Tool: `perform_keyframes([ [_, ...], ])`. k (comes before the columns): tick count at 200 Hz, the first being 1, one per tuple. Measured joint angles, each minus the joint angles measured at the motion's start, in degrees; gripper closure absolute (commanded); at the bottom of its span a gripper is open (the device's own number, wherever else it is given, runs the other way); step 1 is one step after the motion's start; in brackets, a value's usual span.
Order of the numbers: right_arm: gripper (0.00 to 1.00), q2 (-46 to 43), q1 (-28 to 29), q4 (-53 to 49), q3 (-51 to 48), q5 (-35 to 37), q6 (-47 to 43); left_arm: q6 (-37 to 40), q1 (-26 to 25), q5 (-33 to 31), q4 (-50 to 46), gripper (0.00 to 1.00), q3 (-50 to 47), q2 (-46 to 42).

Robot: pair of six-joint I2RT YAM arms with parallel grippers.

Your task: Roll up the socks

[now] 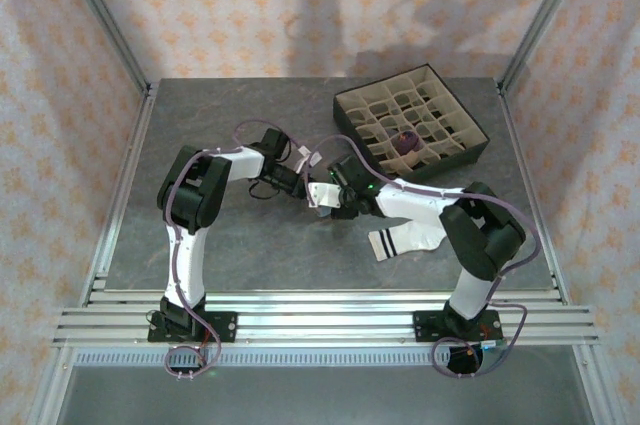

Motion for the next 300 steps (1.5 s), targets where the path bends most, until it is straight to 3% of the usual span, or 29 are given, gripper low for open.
perform_keyframes([
  [119,0.37,-0.1,0.5,11.5,-5.3,2.0,-2.6,2.1,1.6,2.2,-7.4,0.93,3.8,2.4],
  [229,0.34,-0.7,1.2,10.5,-4.3,2.8,-7.0,2.1,2.2,3.1,-8.8,0.92,4.1,2.9],
  [300,0.30,-0.9,0.7,11.9,-4.9,2.1,-4.7,2.1,2.8,3.8,-10.1,0.92,4.4,3.3],
])
